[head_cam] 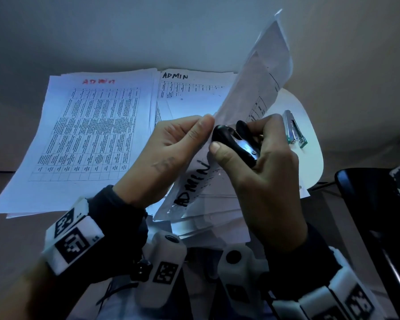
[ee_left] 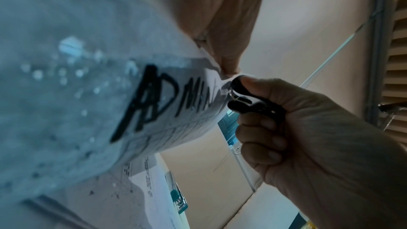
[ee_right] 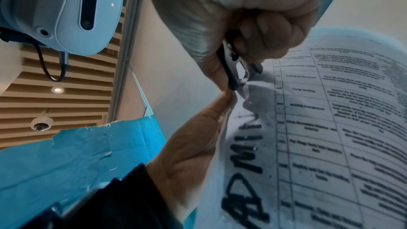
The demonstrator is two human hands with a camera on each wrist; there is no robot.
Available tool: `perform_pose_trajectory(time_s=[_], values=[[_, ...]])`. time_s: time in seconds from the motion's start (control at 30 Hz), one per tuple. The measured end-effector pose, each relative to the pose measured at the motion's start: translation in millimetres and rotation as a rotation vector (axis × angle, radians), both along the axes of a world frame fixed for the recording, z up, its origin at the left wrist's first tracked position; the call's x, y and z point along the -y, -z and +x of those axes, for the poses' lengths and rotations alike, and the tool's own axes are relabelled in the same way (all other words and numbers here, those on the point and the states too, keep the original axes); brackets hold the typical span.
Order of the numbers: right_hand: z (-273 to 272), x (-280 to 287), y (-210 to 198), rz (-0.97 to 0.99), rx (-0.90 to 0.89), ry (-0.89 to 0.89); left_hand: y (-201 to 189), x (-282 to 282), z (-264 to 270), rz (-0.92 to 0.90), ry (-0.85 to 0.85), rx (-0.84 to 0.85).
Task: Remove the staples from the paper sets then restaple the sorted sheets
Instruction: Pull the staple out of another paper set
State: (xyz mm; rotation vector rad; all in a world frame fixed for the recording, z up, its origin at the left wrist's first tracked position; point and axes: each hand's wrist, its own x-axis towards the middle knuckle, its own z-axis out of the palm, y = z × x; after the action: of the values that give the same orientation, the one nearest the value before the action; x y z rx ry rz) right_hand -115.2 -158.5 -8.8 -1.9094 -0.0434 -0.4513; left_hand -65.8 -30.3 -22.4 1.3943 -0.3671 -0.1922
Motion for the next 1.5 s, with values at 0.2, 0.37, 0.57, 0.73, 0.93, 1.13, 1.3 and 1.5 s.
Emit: perform_pose_trajectory(time_s=[0.2, 0.37, 0.57, 0.73, 0.93, 1.13, 1.3, 1.5], values=[[3.6, -0.9, 10.9, 0.071, 0.038, 0.034, 0.5, 3.5, -1.7, 0.038, -0.118, 0.068], [7.9, -4.9, 17.3, 0.1, 0.097, 0.047, 1.2, 6.8, -2.1, 0.048, -0.18, 0.058], [15.5, -9.7, 25.3, 0.15, 0.148, 0.081, 3.1, 9.6, -1.1, 0.044, -0.234, 0.048], [19.7, -9.4, 27.0, 0.144, 0.177, 0.101, 0.2, 10.1, -0.3, 0.078, -0.239, 0.053], [21.0, -7.8, 31.4, 0.126, 0.238, 0.09, -0.6, 15.3, -5.2, 0.121, -0.286, 0.094], [20.7, -2.5, 30.7, 0.353, 0.096, 0.023, 5.0, 11.5, -0.3, 0.112, -0.338, 0.023], [26.7, 21.1, 31.7, 0.448, 0.024, 0.008, -2.1, 0.2, 10.6, 0.137, -0.295, -0.029], [33.4, 45.6, 29.7, 0.428, -0.098, -0.106, -27.6, -12.0, 28.6, 0.413, -0.277, 0.132]])
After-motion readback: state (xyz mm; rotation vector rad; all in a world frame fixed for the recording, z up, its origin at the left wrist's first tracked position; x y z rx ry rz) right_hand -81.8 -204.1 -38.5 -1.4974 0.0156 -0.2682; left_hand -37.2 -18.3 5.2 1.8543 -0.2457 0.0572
